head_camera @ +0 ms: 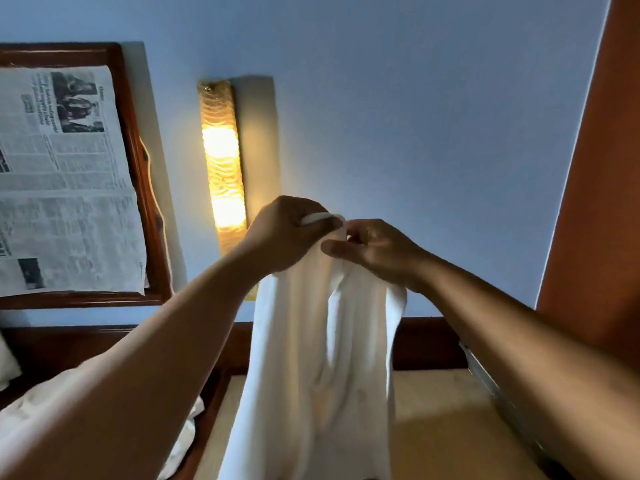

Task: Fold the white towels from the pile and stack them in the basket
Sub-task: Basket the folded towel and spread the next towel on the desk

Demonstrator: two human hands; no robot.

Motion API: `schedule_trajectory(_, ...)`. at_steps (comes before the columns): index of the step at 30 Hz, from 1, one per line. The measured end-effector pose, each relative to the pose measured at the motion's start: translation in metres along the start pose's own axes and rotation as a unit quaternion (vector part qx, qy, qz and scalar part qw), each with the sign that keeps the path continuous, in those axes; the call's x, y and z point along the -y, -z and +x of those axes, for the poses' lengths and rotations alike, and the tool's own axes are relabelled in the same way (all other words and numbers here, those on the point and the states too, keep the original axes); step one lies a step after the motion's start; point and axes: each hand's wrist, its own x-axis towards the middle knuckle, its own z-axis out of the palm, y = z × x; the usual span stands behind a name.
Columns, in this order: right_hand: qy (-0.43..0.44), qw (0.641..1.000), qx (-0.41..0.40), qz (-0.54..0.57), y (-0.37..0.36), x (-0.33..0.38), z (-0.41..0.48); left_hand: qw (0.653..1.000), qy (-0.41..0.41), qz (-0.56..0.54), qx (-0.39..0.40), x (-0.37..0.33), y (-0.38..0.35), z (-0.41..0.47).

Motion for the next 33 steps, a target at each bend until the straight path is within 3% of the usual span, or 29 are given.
schedule_trajectory(3,0.054,0.976,-0.145,-0.154,0.014,-0.008,0.005,0.998,0.018,-0.037,-0.04,-0.002,-0.006,-0.003)
schedule_trajectory(6,0.069,0.953,-0.25,-0.157,0.04,-0.014,0.005,0.993,0.081,-0.079,-0.014,0.028,-0.028,-0.032)
schedule_trajectory(11,-0.011,0.941,-0.31,-0.133,0.075,-0.045,-0.006,0.977,0.195,-0.05,0.068,0.09,-0.051,-0.098)
schedule_trajectory(13,-0.04,0.957,-0.255,-0.13,0.083,-0.054,-0.014,0.978,0.197,-0.057,0.03,0.092,-0.046,-0.104)
schedule_trajectory(15,-0.058,0.981,-0.096,-0.156,0.087,-0.05,-0.024,0.988,0.154,-0.013,-0.024,0.085,-0.036,-0.096)
schedule_trajectory(17,-0.055,0.976,0.066,-0.201,0.083,-0.042,-0.031,0.996,0.083,0.008,-0.044,0.061,-0.027,-0.076)
schedule_trajectory(19,-0.069,0.971,0.132,-0.185,0.069,-0.033,-0.034,1.0,0.009,-0.005,-0.024,0.024,-0.018,-0.051)
schedule_trajectory(23,-0.081,0.99,0.099,-0.064,0.037,-0.021,-0.035,0.996,-0.086,0.009,-0.004,-0.026,-0.01,-0.02)
schedule_trajectory(28,-0.012,0.999,0.021,-0.031,0.03,-0.028,-0.039,0.999,-0.037,-0.01,-0.027,-0.021,-0.015,-0.014)
schedule_trajectory(30,-0.027,0.997,-0.024,0.073,0.043,-0.035,-0.044,0.999,0.033,-0.027,0.031,-0.002,-0.019,-0.021)
schedule_trajectory(33,-0.071,0.971,-0.061,0.222,0.073,-0.047,-0.053,0.965,0.127,-0.046,0.223,0.033,-0.021,-0.041)
